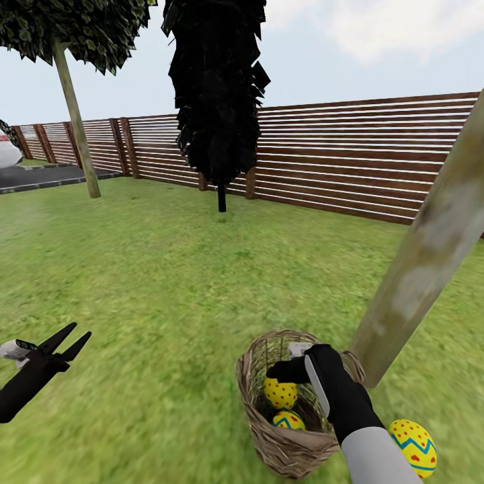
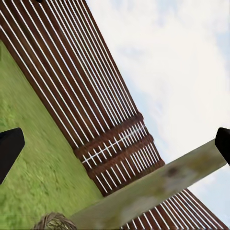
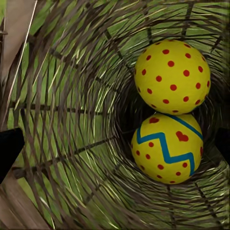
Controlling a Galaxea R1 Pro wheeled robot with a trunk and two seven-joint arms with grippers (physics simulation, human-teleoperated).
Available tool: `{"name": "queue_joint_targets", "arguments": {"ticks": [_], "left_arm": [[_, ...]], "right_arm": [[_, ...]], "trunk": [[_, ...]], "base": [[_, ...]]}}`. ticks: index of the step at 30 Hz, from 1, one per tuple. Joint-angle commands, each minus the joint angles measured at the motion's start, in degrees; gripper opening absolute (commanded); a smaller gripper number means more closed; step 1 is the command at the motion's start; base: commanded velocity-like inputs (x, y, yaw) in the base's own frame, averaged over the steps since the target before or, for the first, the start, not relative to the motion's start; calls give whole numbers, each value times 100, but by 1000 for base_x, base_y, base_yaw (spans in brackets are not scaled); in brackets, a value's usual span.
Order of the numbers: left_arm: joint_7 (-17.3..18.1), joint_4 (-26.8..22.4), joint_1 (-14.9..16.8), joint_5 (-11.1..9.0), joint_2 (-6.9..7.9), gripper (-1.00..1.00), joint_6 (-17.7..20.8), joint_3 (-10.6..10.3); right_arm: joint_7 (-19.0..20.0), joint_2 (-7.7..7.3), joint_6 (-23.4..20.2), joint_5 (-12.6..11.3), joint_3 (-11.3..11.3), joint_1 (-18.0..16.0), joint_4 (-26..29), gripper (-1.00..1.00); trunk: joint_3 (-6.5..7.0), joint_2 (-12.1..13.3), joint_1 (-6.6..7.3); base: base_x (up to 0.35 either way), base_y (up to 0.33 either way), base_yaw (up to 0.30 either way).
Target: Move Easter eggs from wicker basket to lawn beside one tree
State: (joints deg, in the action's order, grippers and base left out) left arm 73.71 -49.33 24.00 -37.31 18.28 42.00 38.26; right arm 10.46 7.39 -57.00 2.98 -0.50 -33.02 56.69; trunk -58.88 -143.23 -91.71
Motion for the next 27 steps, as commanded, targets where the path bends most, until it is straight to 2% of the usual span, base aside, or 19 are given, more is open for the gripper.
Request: {"name": "queue_joint_targets", "arguments": {"ticks": [1,4,6,14,17,18,21,24,27], "left_arm": [[12,2,4,-14,0,100,-5,1],[12,2,2,-20,0,100,-130,-2],[12,2,4,-19,0,100,-146,-2],[6,-6,3,-13,0,100,-157,-11],[11,-6,1,-13,6,100,-157,-11],[12,-4,1,-13,5,100,-157,-11],[10,-4,2,-13,8,100,-157,-11],[11,-5,3,-13,3,100,-157,-11],[7,1,2,-13,1,100,-157,-11]], "right_arm": [[-65,0,-14,28,2,-3,4,100],[-557,11,9,-1,12,-3,2,100],[-676,15,17,-10,14,-3,-2,100],[-782,22,14,-23,17,-14,-103,100],[-782,17,20,-25,21,-395,-995,100],[-789,11,27,-21,107,-702,-1528,100],[-799,9,32,-17,439,-1023,-2022,100],[-801,3,55,-17,498,-1292,-2468,100],[-822,-1,276,-16,513,-1470,-2819,100]], "trunk": [[-5,-2,1],[-5,-2,1],[-28,-4,-2],[-205,-14,-22],[-271,-18,-30],[-293,-20,-32],[-360,-24,-40],[-426,-28,-48],[-493,-32,-56]], "base": [[10,10,0],[4,4,0],[1,1,0],[0,0,0],[0,0,0],[0,0,0],[0,0,0],[0,0,0],[0,0,0]]}}
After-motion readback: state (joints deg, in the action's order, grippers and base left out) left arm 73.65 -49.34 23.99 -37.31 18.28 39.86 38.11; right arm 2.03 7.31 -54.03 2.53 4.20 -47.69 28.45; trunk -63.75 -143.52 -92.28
